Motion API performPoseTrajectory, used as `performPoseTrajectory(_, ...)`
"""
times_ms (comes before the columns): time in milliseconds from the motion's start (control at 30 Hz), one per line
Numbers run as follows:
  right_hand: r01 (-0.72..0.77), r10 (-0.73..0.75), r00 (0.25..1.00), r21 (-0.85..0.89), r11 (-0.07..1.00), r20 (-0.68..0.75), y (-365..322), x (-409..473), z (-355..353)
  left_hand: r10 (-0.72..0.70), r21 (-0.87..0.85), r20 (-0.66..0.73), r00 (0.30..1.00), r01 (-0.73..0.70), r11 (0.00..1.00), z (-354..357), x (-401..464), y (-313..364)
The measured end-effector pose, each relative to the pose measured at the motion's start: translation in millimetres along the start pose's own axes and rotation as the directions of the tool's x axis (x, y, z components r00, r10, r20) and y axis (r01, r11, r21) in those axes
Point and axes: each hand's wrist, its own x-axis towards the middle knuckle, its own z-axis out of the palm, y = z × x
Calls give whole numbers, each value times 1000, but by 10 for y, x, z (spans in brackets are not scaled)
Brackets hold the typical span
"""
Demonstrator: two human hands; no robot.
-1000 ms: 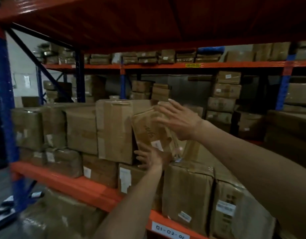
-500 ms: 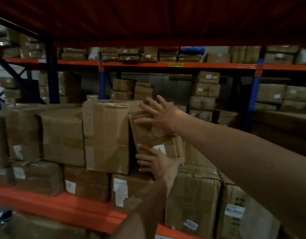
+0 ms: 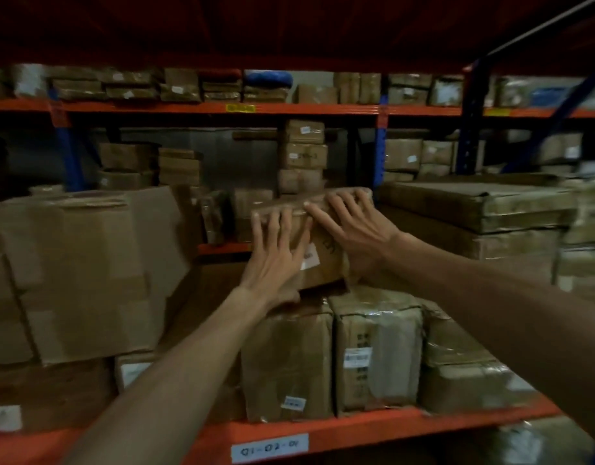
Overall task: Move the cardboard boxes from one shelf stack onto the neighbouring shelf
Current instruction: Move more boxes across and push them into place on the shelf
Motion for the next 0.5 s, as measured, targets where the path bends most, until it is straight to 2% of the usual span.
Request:
performPoseTrajectory(133, -140, 140, 990, 86, 986, 9, 288, -548, 445, 203, 34, -113, 973, -201, 979, -55, 261, 469)
performPoseTrajectory(267, -248, 246, 969, 81, 965, 31, 462, -1121, 776, 323, 83, -136, 936, -315, 946, -84, 407, 989)
performPoseTrajectory(400, -213, 213, 977, 106, 971, 20, 618, -1265, 895, 353, 84, -183, 918, -343, 936, -86, 479, 1140)
performPoseTrajectory(500, -196, 196, 981, 122, 973, 11, 619, -1185, 911, 331, 110, -133, 934, -318, 942, -74, 494, 1036)
